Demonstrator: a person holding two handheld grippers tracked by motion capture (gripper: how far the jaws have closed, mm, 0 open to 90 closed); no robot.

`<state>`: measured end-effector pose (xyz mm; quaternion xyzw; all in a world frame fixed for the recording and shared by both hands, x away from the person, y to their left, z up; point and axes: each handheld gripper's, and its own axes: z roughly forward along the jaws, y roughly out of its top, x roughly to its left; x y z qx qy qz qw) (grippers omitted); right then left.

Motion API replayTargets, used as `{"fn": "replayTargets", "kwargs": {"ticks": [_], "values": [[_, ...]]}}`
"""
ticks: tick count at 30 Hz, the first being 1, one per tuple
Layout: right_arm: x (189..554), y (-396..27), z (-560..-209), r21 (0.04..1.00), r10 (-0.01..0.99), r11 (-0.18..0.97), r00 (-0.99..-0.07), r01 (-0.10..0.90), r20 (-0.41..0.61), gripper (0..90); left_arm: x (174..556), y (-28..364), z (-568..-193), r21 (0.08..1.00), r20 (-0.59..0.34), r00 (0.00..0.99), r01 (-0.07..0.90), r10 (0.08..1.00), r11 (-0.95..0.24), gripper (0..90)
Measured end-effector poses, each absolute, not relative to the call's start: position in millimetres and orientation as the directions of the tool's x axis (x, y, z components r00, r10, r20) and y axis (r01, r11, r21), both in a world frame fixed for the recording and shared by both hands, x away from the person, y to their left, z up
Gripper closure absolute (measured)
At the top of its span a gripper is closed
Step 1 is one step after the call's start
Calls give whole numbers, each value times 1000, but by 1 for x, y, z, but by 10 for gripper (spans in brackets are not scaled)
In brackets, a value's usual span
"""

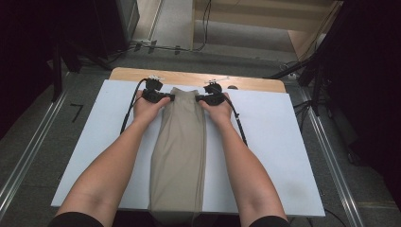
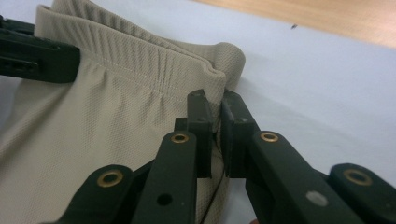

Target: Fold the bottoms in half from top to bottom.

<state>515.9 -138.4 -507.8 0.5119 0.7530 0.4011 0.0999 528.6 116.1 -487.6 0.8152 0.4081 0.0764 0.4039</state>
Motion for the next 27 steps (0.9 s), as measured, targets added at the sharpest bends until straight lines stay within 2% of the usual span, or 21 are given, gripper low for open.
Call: {"fn": "replayTargets", "kwargs": {"ticks": [7, 12, 17, 19, 20, 22, 27], "values": [[497, -144, -470, 798, 845, 148, -494, 584, 205, 833, 518, 121, -455, 787, -204, 686, 539, 698, -300, 815], [457, -148, -444, 858, 806, 134, -558, 496, 197, 832, 494, 130, -435, 835, -170, 730, 464, 662, -297, 813], [425, -145, -438, 883, 774, 150, -609, 445, 175, 832, 458, 145, -427, 859, -159, 773, 415, 614, -301, 813], [407, -143, -435, 893, 756, 160, -634, 420, 163, 832, 442, 150, -426, 869, -137, 792, 384, 594, -312, 813], [387, -142, -434, 905, 737, 172, -660, 389, 144, 832, 433, 153, -426, 872, -131, 802, 372, 582, -317, 813], [380, -141, -433, 908, 731, 174, -667, 381, 140, 832, 419, 156, -424, 878, -118, 811, 354, 572, -321, 813], [336, -146, -433, 923, 712, 174, -691, 343, 123, 832, 368, 160, -423, 899, -87, 853, 290, 515, -328, 813]]}}
